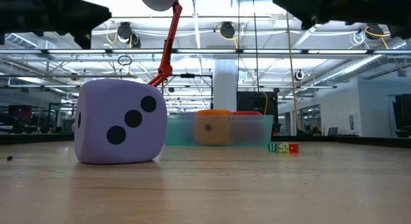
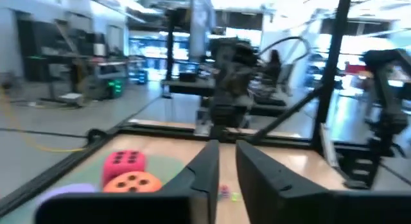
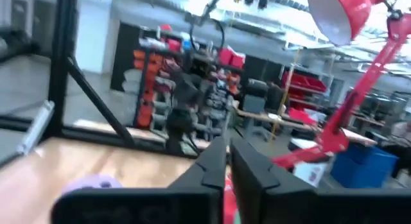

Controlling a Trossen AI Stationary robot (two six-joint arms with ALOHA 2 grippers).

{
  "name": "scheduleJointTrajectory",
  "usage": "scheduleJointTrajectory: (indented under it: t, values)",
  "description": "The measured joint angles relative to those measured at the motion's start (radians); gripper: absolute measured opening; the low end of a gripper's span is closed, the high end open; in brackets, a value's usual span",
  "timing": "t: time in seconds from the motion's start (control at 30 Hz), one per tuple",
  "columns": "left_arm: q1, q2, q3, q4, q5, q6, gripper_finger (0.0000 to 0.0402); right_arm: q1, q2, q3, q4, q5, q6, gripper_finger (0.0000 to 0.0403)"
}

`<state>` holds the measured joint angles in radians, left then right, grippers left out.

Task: Pick & Place Dice
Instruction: Put the light purple die into the green bin

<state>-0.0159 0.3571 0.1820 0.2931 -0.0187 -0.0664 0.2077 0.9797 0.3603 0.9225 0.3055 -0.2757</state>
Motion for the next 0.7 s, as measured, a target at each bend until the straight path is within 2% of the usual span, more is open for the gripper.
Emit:
scheduleJointTrajectory:
  t: [0.13, 0.23, 0.4, 0.5, 0.6, 0.7]
  values:
    - [-0.078, 0.158, 0.037, 0.023, -0.046, -0.022, 0.0112, -0.001, -0.064, -0.008, -0.107, 0.084, -0.006, 0.0014]
    - [-0.142, 0.272, 0.092, -0.014, -0.084, -0.026, 0.0146, -0.001, -0.107, -0.008, -0.187, 0.091, 0.006, 0.0014]
    - [-0.246, 0.443, 0.259, -0.231, -0.090, -0.027, 0.0199, -0.001, -0.147, -0.008, -0.234, 0.090, 0.056, 0.0003]
    - [-0.298, 0.548, 0.367, -0.355, -0.132, -0.022, 0.0226, -0.001, -0.148, -0.008, -0.249, 0.087, 0.057, 0.0005]
    - [-0.339, 0.642, 0.466, -0.439, -0.158, 0.014, 0.0250, -0.001, -0.148, -0.008, -0.267, 0.087, 0.057, 0.0004]
    - [-0.368, 0.754, 0.547, -0.502, -0.140, 0.042, 0.0277, -0.001, -0.148, -0.008, -0.283, 0.086, 0.062, 0.0001]
